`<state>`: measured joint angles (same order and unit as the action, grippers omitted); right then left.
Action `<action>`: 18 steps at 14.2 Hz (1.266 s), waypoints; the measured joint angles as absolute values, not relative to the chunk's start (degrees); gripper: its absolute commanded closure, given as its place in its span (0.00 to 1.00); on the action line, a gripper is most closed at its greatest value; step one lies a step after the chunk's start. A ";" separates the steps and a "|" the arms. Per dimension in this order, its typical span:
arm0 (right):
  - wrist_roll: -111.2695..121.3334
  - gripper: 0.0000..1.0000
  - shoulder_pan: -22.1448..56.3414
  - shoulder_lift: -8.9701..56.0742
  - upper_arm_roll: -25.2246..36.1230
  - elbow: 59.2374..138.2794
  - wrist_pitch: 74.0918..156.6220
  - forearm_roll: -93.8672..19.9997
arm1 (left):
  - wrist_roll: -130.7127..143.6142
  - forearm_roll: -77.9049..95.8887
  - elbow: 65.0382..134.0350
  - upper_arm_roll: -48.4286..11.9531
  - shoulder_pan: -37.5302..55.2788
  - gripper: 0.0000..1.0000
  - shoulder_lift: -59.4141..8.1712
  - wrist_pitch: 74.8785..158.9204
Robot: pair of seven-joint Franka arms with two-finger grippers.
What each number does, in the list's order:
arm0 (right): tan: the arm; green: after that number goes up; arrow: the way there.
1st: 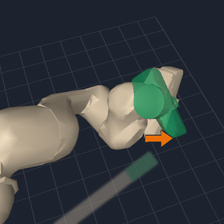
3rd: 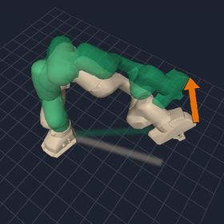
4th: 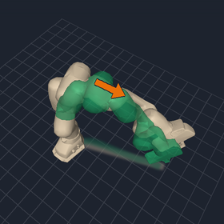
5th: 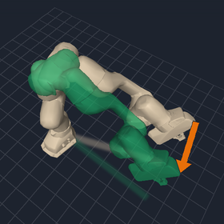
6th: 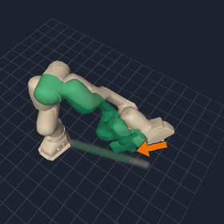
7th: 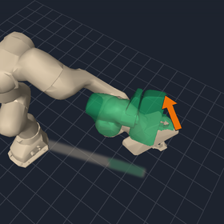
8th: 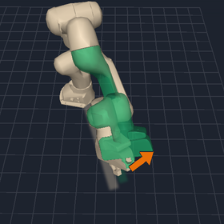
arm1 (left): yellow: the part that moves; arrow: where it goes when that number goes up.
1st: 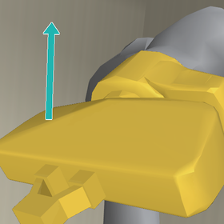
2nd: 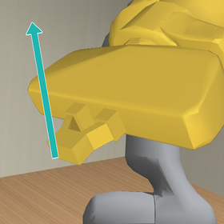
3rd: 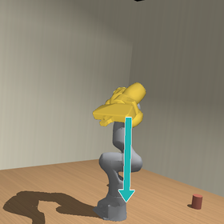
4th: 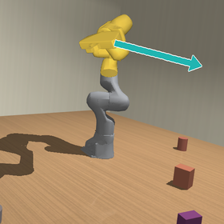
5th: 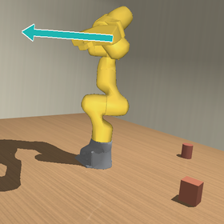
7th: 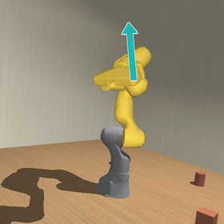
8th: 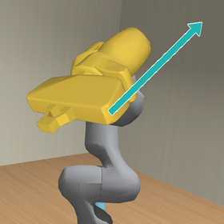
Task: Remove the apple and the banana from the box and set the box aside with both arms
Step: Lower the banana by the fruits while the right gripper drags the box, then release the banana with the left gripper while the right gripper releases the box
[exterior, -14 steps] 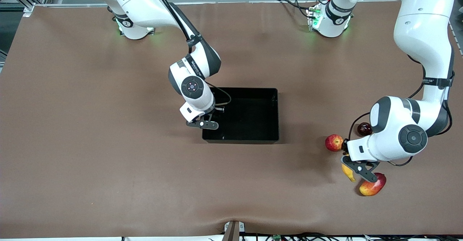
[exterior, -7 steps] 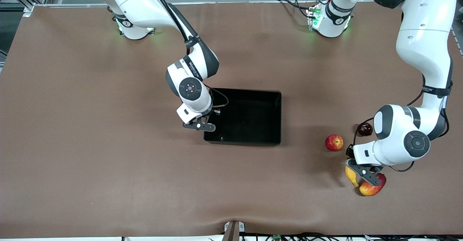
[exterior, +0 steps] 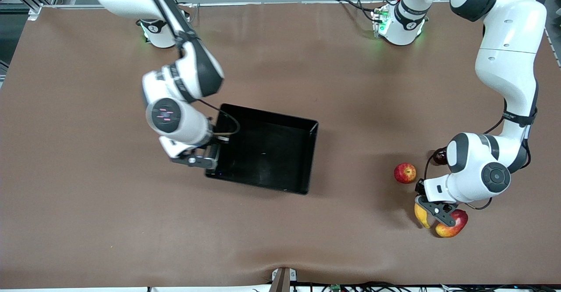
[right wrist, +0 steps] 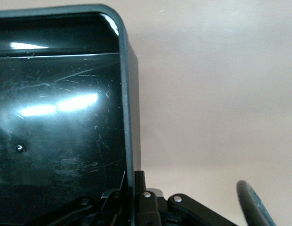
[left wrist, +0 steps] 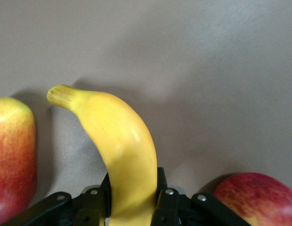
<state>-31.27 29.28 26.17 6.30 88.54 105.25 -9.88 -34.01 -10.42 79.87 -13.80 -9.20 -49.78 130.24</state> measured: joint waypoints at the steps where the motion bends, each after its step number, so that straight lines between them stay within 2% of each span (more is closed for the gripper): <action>1: -29.97 1.00 27.94 24.86 6.39 88.52 102.49 -9.62 | -34.01 -10.42 79.92 -13.79 -9.71 0.91 -49.98 130.26; 3: -25.53 1.00 23.75 22.89 6.50 88.75 98.36 -8.23 | -33.96 -10.42 80.07 -13.80 -10.23 0.88 -50.17 130.27; 6: -14.59 1.00 14.64 20.68 6.77 90.96 96.70 -7.17 | -32.96 -10.42 80.43 -13.89 -10.23 0.87 -50.23 130.27; 7: -11.48 1.00 11.47 19.98 6.84 92.45 96.73 -6.66 | -32.54 -10.42 80.61 -13.90 -10.22 0.79 -50.23 130.27; 8: -8.50 1.00 8.54 19.50 6.91 93.96 96.86 -5.88 | -32.39 -10.41 80.79 -13.90 -10.24 0.63 -50.23 130.27; 9: -5.71 1.00 5.64 19.27 6.96 95.36 97.15 -5.07 | -32.31 -10.41 80.96 -13.89 -10.29 0.29 -50.23 130.28; 10: -3.18 1.00 2.72 19.22 6.99 96.72 97.84 -4.72 | -32.28 -10.41 81.06 -13.89 -10.36 0.00 -50.23 130.29; 13: 3.05 1.00 -4.11 19.22 7.06 101.28 103.24 -4.45 | -32.28 -10.37 81.03 -13.89 -10.46 0.00 -50.18 130.50; 16: 12.06 1.00 -10.76 19.34 7.07 108.19 113.42 -4.42 | -32.28 -10.35 80.65 -13.92 -10.48 0.00 -49.16 130.64; 18: 16.42 1.00 -13.30 19.47 7.07 111.41 116.24 -4.42 | -32.00 -10.23 80.33 -14.02 -10.48 0.00 -47.22 130.20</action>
